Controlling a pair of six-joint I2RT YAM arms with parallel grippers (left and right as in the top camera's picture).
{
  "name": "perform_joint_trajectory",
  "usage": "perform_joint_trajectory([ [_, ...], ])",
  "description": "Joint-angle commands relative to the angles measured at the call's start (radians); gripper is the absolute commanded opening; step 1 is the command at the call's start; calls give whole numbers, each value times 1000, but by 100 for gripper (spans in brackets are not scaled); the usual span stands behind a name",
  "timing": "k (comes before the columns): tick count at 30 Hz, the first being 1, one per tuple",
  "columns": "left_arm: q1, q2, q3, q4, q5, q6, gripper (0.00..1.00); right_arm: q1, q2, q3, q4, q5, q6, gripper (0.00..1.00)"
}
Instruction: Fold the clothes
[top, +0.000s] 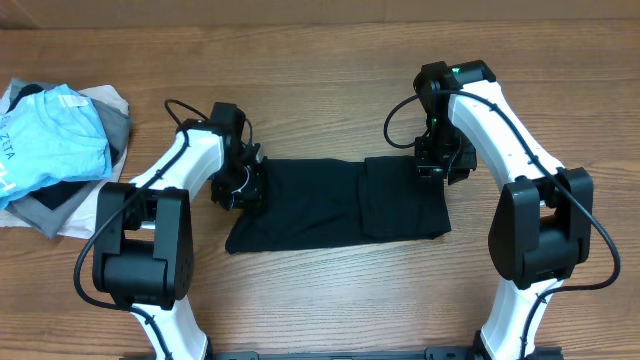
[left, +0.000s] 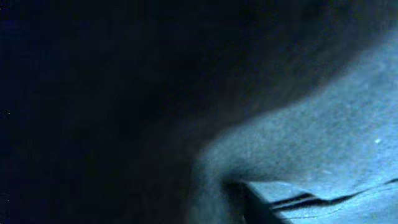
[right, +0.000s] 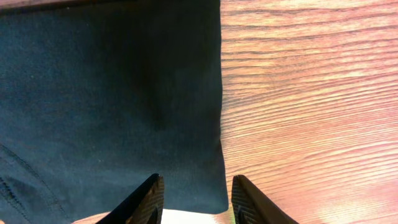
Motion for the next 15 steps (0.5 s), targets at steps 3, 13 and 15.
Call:
perform_joint_trajectory([
  [3,23,17,0,7,32,18,4,1,-32,20,2,-6,0,40],
  [13,271,16,383,-264,-205,-12,4,-98,-32,20,-10,12,-55,40],
  [15,294,16,469,-304,-179,-19,4,-111,-32,20,-10,12,-55,40],
])
